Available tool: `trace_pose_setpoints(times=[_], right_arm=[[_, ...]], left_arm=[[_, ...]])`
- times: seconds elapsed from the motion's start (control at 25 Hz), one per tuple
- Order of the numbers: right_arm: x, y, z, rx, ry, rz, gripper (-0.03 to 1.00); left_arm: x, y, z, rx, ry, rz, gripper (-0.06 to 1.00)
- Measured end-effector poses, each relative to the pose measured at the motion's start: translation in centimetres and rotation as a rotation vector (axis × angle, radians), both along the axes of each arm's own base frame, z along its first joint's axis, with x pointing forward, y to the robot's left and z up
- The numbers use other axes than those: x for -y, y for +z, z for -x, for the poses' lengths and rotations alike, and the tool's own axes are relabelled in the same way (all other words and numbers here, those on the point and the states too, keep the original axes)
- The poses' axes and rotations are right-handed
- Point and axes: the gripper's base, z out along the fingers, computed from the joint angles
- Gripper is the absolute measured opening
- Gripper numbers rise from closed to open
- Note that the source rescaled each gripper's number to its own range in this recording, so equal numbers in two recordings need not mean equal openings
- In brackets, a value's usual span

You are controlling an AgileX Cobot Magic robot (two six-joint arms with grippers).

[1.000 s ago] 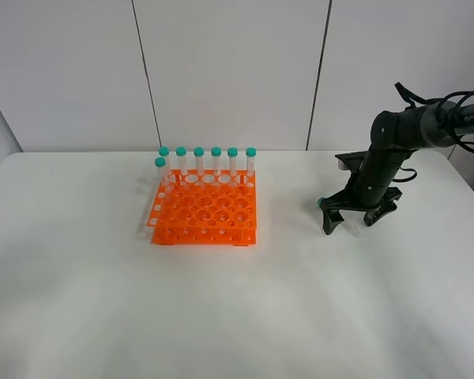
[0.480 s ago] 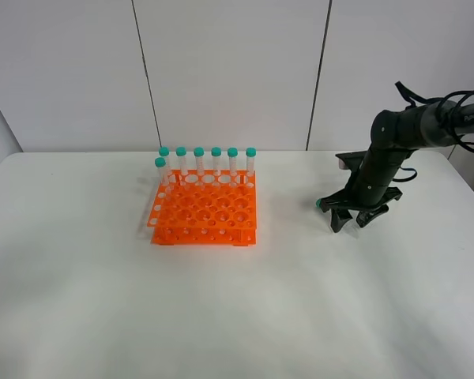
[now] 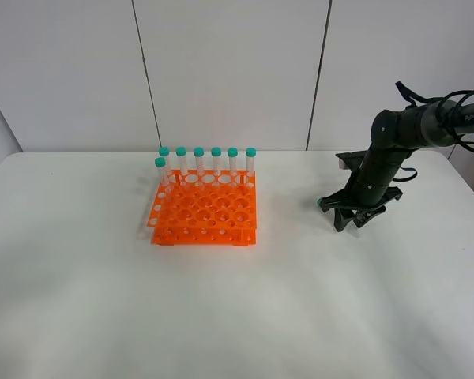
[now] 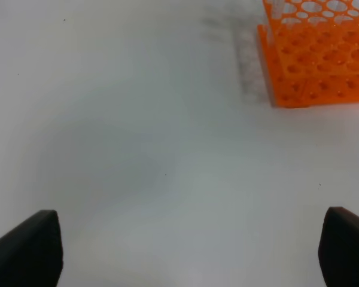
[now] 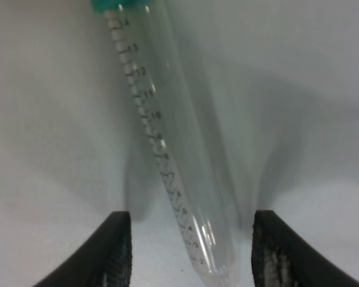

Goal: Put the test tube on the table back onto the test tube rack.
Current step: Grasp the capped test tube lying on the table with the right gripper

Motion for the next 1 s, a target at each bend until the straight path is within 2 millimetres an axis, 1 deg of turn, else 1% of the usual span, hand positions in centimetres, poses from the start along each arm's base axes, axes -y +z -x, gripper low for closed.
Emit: trace_pose_setpoints(times=[0.4,0.48,0.56,0.72,0.76,1.0], right_arm=[[0.02,0.01,-0.05,0.005,0.002,0.002,0.40],[0.02,0.01,-0.05,0.005,0.002,0.003,0.39],[0.02,0.01,-0.05,0.005,0.002,0.003,0.30],[0.06,0.00,-0.04,0.005,0.005,0.007,0.03],[0.10,0.02,-0.05,0.005,0.009,0.013,0.00],[0.26,0.03,-0.02,0.001,0.024,0.034,0.00]], left_arm=[[0.00,0.00,0.00,0.000,0.000,0.000,1.00],[0.00,0.00,0.00,0.000,0.000,0.000,1.00],[0.00,0.00,0.00,0.000,0.000,0.000,1.00],[0.00,0.00,0.00,0.000,0.000,0.000,1.00],[0.00,0.00,0.00,0.000,0.000,0.000,1.00],[0.00,0.00,0.00,0.000,0.000,0.000,1.00]])
